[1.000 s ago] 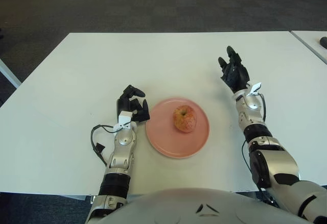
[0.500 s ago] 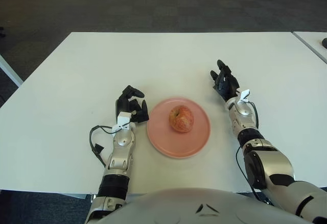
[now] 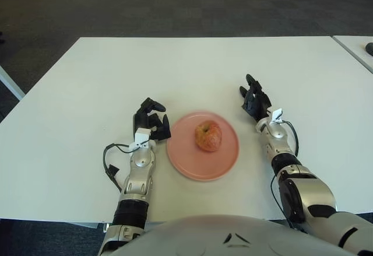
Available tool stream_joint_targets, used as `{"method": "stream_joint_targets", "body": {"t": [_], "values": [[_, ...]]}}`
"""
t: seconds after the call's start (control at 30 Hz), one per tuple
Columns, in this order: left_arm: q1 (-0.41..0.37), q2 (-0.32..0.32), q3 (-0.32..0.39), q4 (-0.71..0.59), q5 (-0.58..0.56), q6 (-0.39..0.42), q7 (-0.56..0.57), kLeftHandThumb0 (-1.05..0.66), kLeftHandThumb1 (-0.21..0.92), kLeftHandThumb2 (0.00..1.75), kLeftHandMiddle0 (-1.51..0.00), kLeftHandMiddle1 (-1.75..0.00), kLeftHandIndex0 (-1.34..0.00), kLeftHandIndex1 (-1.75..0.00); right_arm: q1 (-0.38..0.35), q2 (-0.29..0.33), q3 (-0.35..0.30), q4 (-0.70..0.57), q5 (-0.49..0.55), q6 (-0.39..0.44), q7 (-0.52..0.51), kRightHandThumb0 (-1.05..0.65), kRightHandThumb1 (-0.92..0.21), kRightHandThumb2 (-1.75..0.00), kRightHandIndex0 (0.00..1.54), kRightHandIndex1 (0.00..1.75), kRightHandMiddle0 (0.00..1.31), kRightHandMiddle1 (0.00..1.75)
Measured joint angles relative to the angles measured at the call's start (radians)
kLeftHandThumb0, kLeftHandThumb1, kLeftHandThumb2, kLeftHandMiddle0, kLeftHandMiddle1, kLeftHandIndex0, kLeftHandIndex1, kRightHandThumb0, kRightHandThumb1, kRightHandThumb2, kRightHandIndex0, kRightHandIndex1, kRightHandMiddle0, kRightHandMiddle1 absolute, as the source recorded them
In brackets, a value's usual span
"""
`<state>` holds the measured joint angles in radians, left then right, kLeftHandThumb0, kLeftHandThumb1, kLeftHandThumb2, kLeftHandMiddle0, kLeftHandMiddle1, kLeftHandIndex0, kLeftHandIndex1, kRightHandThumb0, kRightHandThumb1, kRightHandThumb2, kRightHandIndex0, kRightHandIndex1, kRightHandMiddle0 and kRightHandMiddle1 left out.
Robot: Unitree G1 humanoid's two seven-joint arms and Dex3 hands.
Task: Put the apple into the plate.
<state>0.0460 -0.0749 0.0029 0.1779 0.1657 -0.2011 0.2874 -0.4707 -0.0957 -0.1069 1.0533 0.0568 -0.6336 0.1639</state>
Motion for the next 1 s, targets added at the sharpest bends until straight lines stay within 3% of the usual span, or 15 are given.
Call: {"method": "stream_joint_targets", "body": {"t": [0.1, 0.2, 0.23, 0.33, 0.37, 0.47, 0.57, 0.7, 0.73, 0.8, 1.0], "values": [[0.0, -0.005, 0.005, 0.007, -0.001, -0.023, 0.008, -0.52, 0.21, 1.44, -1.16, -1.75, -0.7, -1.75, 0.005, 0.0, 0.008, -0.001, -0.016, -0.013, -0.014, -0.98, -0.92, -1.09, 0.0, 0.0, 0.0, 0.0], [0.0, -0.009, 0.01, 0.022, -0.002, -0.061, 0.016, -0.48, 0.31, 1.32, -0.96, -1.75, -0.61, -1.75, 0.014, -0.001, 0.021, -0.006, -0.04, -0.027, -0.03, -0.98, -0.92, -1.09, 0.0, 0.0, 0.0, 0.0], [0.0, -0.01, 0.012, 0.027, -0.003, -0.074, 0.018, -0.31, 0.3, 1.33, -0.82, -1.73, -0.56, -1.75, 0.017, -0.002, 0.024, -0.01, -0.046, -0.03, -0.032, -0.98, -0.92, -1.09, 0.0, 0.0, 0.0, 0.0], [-0.001, -0.013, 0.017, 0.04, -0.003, -0.098, 0.023, -0.11, 0.35, 1.28, -0.62, -1.73, -0.45, -1.75, 0.028, -0.006, 0.029, -0.022, -0.053, -0.034, -0.033, -0.98, -0.92, -1.09, 0.0, 0.0, 0.0, 0.0], [-0.002, -0.014, 0.018, 0.046, -0.003, -0.106, 0.024, -0.07, 0.49, 1.08, -0.54, -1.66, -0.36, -1.73, 0.033, -0.008, 0.03, -0.028, -0.054, -0.034, -0.032, -0.98, -0.92, -1.09, 0.0, 0.0, 0.0, 0.0], [-0.008, -0.014, 0.021, 0.072, -0.018, -0.133, 0.019, -0.26, 0.78, 0.7, -0.46, -1.29, -0.25, -1.74, 0.048, -0.011, 0.032, -0.047, -0.053, -0.034, -0.022, -0.98, -0.92, -1.09, 0.0, 0.0, 0.0, 0.0], [-0.013, -0.01, 0.022, 0.103, -0.04, -0.174, 0.001, -0.32, 0.87, 0.58, -0.41, -1.11, -0.21, -1.74, 0.064, -0.011, 0.033, -0.067, -0.05, -0.036, -0.009, -0.98, -0.92, -1.09, 0.0, 0.0, 0.0, 0.0], [-0.021, 0.001, 0.022, 0.141, -0.045, -0.232, -0.023, -0.34, 0.91, 0.54, -0.35, -0.83, -0.19, -1.75, 0.079, -0.011, 0.033, -0.088, -0.046, -0.035, 0.002, -0.97, -0.92, -1.1, 0.0, 0.0, 0.0, 0.0], [-0.022, 0.003, 0.022, 0.149, -0.045, -0.244, -0.027, -0.4, 0.86, 0.71, -0.34, -0.71, -0.15, -1.51, 0.082, -0.011, 0.033, -0.092, -0.045, -0.035, 0.004, -0.97, -0.92, -1.1, 0.0, 0.0, 0.0, 0.0], [-0.024, 0.007, 0.022, 0.159, -0.045, -0.26, -0.034, -0.46, 0.78, 0.93, -0.33, -0.51, -0.11, -1.22, 0.087, -0.011, 0.033, -0.099, -0.045, -0.035, 0.006, -0.98, -0.92, -1.1, 0.0, 0.0, 0.0, 0.0], [-0.029, 0.014, 0.021, 0.169, -0.061, -0.295, -0.064, -0.48, 0.79, 1.05, -0.33, -0.23, -0.02, -0.97, 0.099, -0.011, 0.033, -0.115, -0.045, -0.035, 0.004, -0.99, -0.92, -1.08, 0.0, 0.0, 0.0, 0.0]]}}
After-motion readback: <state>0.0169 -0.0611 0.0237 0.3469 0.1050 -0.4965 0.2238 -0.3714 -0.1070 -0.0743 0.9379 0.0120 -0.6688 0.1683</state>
